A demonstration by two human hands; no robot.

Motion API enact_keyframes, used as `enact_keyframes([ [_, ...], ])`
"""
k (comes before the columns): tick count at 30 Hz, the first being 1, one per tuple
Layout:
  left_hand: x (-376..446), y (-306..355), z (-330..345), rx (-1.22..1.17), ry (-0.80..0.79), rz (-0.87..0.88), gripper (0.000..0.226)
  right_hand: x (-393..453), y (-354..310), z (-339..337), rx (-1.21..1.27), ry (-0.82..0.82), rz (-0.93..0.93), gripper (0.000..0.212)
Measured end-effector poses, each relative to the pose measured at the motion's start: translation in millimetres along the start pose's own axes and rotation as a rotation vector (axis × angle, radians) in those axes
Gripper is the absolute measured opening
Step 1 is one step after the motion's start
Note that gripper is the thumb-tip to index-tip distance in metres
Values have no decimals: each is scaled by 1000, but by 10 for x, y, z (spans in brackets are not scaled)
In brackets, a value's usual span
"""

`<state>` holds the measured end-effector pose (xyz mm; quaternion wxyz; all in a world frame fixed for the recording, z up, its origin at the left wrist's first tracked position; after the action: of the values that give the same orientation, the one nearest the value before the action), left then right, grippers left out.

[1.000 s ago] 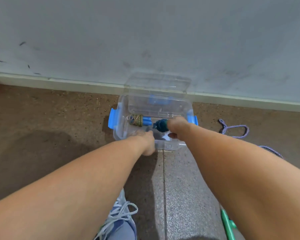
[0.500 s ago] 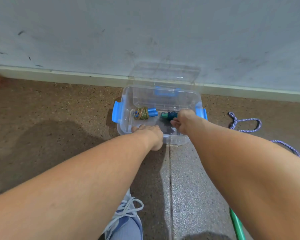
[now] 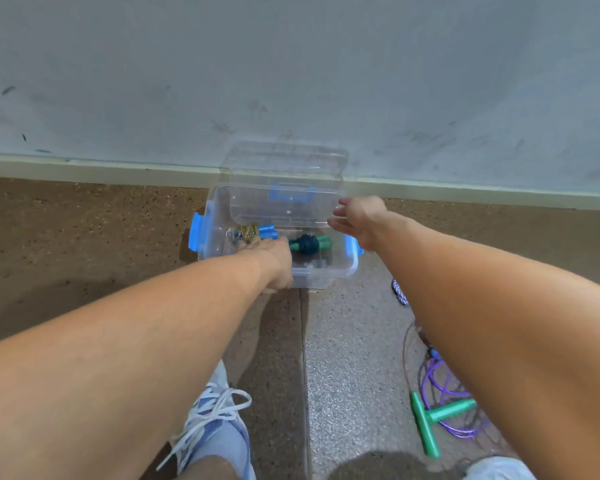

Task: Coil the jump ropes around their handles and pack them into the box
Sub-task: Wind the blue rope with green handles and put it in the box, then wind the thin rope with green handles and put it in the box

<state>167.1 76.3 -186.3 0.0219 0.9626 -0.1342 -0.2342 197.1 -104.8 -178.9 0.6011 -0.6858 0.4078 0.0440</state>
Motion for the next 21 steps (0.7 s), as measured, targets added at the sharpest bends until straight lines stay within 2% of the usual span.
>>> enact_keyframes([
  [5,-227,640,-584,30,75,146,63,-384,-334,-900,109,156,-63,27],
  [9,-501,1322,-907,89,128,294,62,-629,-99,-1608,-9,178,-67,26],
  [10,-581,1499,-959,99,134,332,64,-645,27,-1820,-38,218,-68,21],
  [13,-849,1991,-1071,124,145,424,64,-723,665,-2299,-151,291,-8,34],
  [16,-1082,2358,-1113,163,129,459,64,-752,1525,-2515,-567,304,-1,35],
  [17,-1144,2457,-1123,181,127,467,64,-798,1796,-2558,-630,311,35,33],
  [20,-1279,2698,-1097,230,112,493,62,-995,2372,-2469,-765,211,46,13],
  [21,-1322,2754,-1077,247,108,495,61,-1057,2507,-2434,-817,201,35,17],
])
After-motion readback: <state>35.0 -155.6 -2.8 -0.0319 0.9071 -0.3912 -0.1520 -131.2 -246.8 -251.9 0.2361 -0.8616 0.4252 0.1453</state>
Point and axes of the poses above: each hand's wrist, its own x-axis towards the middle knuckle, its own z-axis out of the palm, y = z × x, the point moved 9 cm from there along x, towards the middle knuckle, and after that the axes turned 11 degrees about y, right-handed, at the moved point
